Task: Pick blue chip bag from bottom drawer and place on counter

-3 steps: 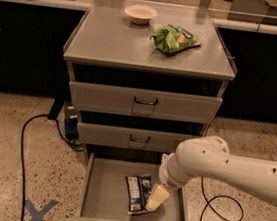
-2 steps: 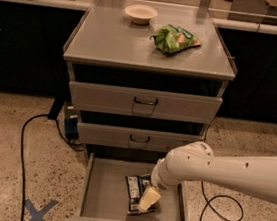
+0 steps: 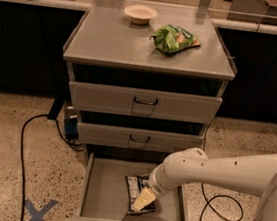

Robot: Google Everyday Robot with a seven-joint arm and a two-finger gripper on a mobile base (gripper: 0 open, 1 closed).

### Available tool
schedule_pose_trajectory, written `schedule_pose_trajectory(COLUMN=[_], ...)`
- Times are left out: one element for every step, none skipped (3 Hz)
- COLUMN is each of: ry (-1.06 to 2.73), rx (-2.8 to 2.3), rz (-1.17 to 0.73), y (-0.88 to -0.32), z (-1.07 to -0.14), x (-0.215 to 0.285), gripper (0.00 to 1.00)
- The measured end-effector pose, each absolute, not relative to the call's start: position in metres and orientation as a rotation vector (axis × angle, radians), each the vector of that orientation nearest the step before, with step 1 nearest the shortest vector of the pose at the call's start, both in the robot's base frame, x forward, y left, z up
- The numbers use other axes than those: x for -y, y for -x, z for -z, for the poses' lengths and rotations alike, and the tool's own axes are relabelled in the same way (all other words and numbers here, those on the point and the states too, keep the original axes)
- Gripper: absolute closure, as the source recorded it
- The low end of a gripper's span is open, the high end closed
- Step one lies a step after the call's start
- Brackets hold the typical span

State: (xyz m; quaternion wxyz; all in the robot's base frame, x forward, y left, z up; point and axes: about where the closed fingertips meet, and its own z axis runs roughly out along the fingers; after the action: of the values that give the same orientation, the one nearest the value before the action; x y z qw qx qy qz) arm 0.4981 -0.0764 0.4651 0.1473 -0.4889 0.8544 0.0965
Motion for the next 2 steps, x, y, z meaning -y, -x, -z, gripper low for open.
schedule_pose_trajectory(ry=[1.372, 1.295], rx=[-2.475, -2.521], rz=[-0.324, -0.373], y=[-0.499, -0.508], z=[-0.454, -0.425], x=[0.074, 0.06], gripper=[0.0, 0.0])
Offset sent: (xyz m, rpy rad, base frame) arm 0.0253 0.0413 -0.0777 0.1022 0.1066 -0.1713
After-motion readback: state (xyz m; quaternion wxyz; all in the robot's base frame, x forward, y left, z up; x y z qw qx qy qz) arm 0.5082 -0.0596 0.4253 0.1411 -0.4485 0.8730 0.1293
